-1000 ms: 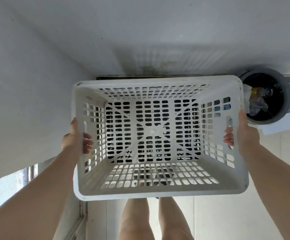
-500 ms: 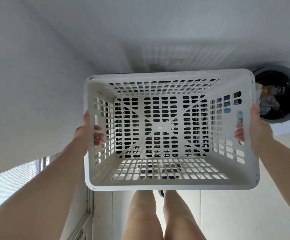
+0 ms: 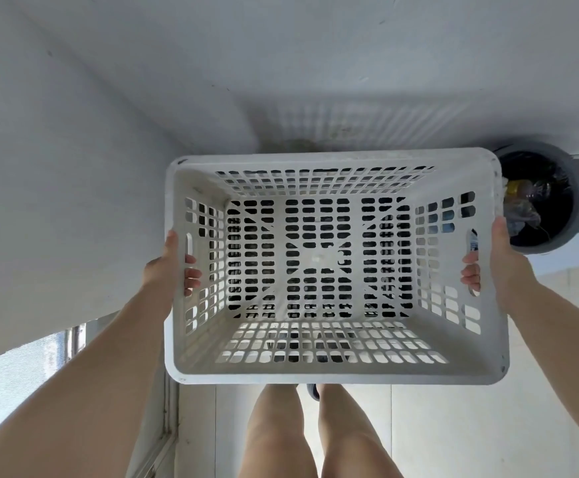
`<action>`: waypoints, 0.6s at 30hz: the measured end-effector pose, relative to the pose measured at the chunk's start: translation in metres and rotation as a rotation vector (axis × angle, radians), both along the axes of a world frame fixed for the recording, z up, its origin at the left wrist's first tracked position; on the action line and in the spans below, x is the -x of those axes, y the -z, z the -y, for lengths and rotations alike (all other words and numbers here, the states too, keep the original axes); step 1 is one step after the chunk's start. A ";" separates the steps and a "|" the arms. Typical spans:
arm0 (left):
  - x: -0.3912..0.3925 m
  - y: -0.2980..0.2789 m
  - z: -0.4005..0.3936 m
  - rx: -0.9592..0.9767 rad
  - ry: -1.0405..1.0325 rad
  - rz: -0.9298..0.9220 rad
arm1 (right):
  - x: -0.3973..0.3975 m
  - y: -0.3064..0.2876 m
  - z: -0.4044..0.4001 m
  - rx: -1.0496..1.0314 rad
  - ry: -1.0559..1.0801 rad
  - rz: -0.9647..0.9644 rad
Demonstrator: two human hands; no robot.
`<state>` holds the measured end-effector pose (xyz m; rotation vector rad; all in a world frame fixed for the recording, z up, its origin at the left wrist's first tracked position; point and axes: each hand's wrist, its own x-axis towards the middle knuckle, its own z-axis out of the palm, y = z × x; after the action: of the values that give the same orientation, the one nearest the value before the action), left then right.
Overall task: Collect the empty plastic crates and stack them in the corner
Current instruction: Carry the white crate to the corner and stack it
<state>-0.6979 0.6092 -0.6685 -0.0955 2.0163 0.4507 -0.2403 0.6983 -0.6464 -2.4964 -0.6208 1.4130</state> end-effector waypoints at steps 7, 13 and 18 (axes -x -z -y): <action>0.004 0.003 0.008 -0.069 -0.025 -0.029 | 0.006 0.007 0.001 -0.018 0.061 -0.010; 0.005 0.000 0.005 -0.088 -0.039 -0.040 | 0.009 0.010 -0.001 0.002 0.094 -0.023; 0.001 0.000 0.005 -0.088 -0.046 -0.042 | 0.008 0.012 0.001 -0.010 0.087 0.003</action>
<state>-0.6985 0.6039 -0.6682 -0.0786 2.0356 0.5736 -0.2481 0.6973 -0.6588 -2.4866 -0.5115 1.3715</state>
